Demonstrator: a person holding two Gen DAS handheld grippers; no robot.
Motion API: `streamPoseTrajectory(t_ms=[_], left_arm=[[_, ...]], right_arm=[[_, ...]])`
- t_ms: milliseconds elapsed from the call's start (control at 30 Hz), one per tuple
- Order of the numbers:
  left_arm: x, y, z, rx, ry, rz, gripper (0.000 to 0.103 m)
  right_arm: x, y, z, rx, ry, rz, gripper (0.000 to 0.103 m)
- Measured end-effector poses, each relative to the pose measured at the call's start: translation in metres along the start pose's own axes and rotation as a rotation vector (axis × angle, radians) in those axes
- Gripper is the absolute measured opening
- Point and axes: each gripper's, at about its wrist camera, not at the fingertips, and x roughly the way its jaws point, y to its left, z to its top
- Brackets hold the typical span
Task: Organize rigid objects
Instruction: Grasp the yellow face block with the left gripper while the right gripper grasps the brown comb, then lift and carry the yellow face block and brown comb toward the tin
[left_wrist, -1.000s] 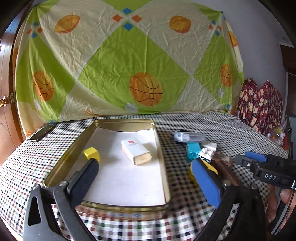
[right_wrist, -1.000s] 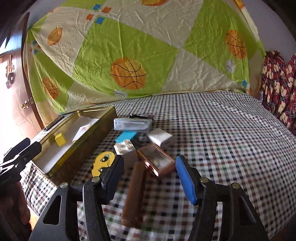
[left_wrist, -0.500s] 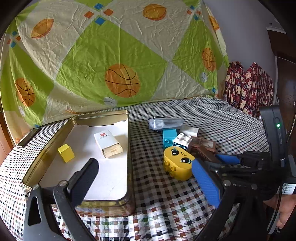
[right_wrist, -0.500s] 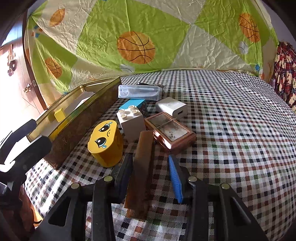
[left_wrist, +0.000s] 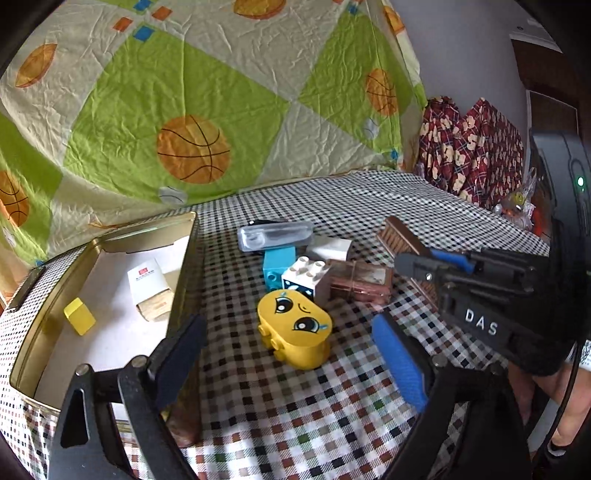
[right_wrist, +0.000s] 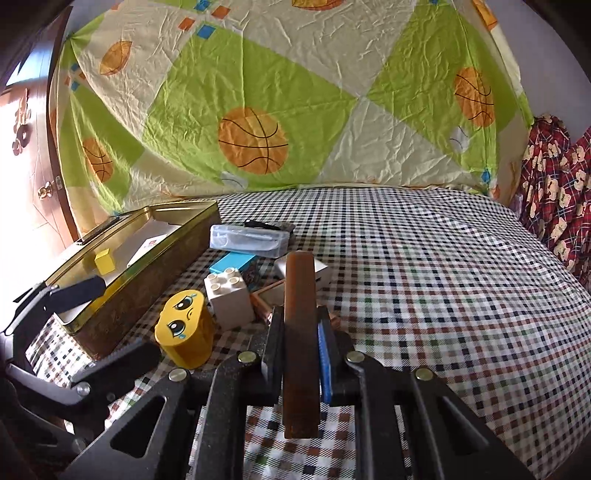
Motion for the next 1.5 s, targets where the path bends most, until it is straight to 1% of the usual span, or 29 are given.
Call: streamPoseTrajectory(t_ms=[67,167,267,333,400,467,500,533,567,633,667,700,733,833,867,967,1033,1300,1500], left_arm=[[0.009,-0.002,0.002,-0.009,0.042,-0.039,0.090],[0.017,-0.005,0.003,-0.011,0.088,-0.074,0.090],[0.024,-0.003,0.006,-0.031,0.118,-0.068,0.090],[0.030,-0.005,0.008,-0.025,0.144,-0.061,0.090],[0.034,-0.005,0.010,-0.022,0.157,-0.051,0.090],[0.040,-0.009,0.010,0.003,0.181,-0.046,0.090],[0.043,-0.012,0.010,0.017,0.192,-0.041,0.087],[0.046,-0.012,0.010,0.018,0.202,-0.047,0.079],[0.049,-0.013,0.011,0.016,0.214,-0.048,0.076],[0.054,-0.012,0.010,0.013,0.238,-0.057,0.064],[0.056,-0.010,0.011,0.010,0.241,-0.059,0.061],[0.057,-0.008,0.011,0.004,0.238,-0.053,0.053],[0.058,-0.005,0.011,-0.006,0.234,-0.047,0.052],[0.056,0.001,0.011,-0.028,0.221,-0.054,0.052],[0.054,-0.001,0.011,-0.017,0.209,-0.054,0.052],[0.047,-0.006,0.011,0.017,0.167,-0.025,0.052],[0.043,-0.006,0.012,0.025,0.137,-0.028,0.052],[0.034,0.002,0.015,-0.012,0.068,-0.027,0.052],[0.025,0.005,0.014,-0.032,0.017,0.012,0.052]], right_arm=[[0.003,-0.006,0.001,0.015,-0.005,-0.008,0.017],[0.005,-0.013,0.001,0.041,-0.016,-0.008,0.017],[0.003,-0.014,0.001,0.048,-0.028,-0.006,0.017],[0.003,-0.014,0.002,0.048,-0.022,-0.009,0.017],[0.006,-0.014,0.002,0.048,-0.005,-0.013,0.017],[0.010,-0.015,0.003,0.052,0.019,-0.018,0.017],[0.012,-0.015,0.003,0.052,0.030,-0.021,0.017],[0.014,-0.015,0.003,0.049,0.041,-0.022,0.017],[0.016,-0.014,0.002,0.046,0.052,-0.023,0.017],[0.019,-0.015,0.002,0.046,0.071,-0.018,0.017],[0.020,-0.015,0.002,0.046,0.082,-0.010,0.017],[0.022,-0.015,0.002,0.047,0.090,-0.005,0.017],[0.022,-0.015,0.002,0.047,0.093,-0.001,0.017],[0.022,-0.013,0.000,0.036,0.093,0.000,0.017],[0.022,-0.012,-0.001,0.033,0.092,-0.003,0.017],[0.022,-0.011,-0.001,0.031,0.089,0.001,0.017],[0.022,-0.011,-0.001,0.031,0.086,0.001,0.017],[0.018,-0.008,-0.001,0.010,0.063,-0.006,0.017],[0.016,-0.006,-0.001,0.003,0.054,-0.007,0.017]])
